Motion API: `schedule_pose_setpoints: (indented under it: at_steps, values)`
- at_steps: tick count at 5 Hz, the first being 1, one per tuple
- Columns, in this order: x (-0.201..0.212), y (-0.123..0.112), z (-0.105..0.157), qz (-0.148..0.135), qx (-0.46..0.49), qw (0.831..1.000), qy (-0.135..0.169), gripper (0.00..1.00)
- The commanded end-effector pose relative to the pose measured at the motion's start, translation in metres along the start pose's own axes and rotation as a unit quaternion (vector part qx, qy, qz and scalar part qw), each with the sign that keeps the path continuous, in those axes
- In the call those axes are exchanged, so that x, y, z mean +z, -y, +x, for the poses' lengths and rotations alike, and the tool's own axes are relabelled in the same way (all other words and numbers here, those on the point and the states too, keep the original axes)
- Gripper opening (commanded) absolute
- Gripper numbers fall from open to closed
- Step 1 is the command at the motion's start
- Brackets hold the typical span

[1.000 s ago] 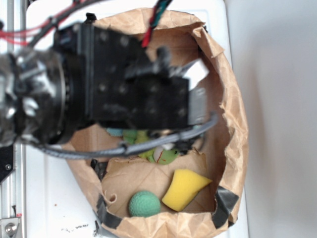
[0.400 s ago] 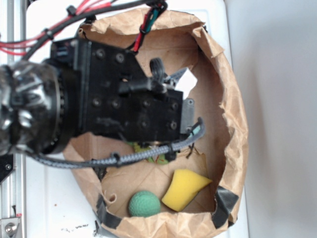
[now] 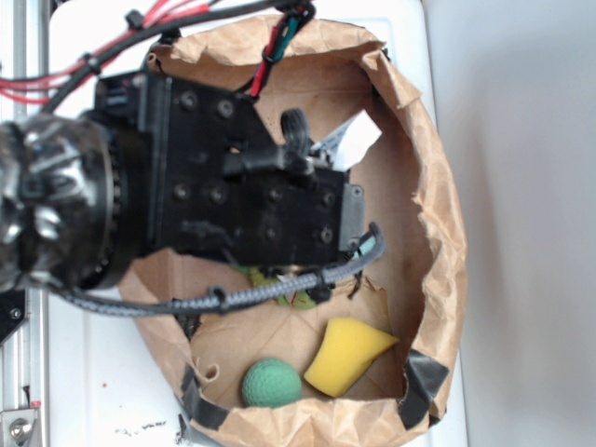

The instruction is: Grab the blue cloth.

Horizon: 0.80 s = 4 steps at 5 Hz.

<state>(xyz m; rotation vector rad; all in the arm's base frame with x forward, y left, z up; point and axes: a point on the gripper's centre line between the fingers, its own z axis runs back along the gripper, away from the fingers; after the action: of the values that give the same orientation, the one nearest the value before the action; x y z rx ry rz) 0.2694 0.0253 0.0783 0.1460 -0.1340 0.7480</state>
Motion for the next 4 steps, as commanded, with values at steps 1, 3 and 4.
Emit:
schedule_pose_setpoints:
  at_steps: [1, 3, 4]
  values:
    - [0.024, 0.003, 0.013, -0.074, -0.005, 0.996, 0.043, 1.0]
    - [0.05, 0.015, 0.034, -0.102, 0.021, 0.995, 0.007, 1.0]
    - [0.054, 0.021, 0.043, -0.119, 0.032, 0.992, 0.009, 1.0]
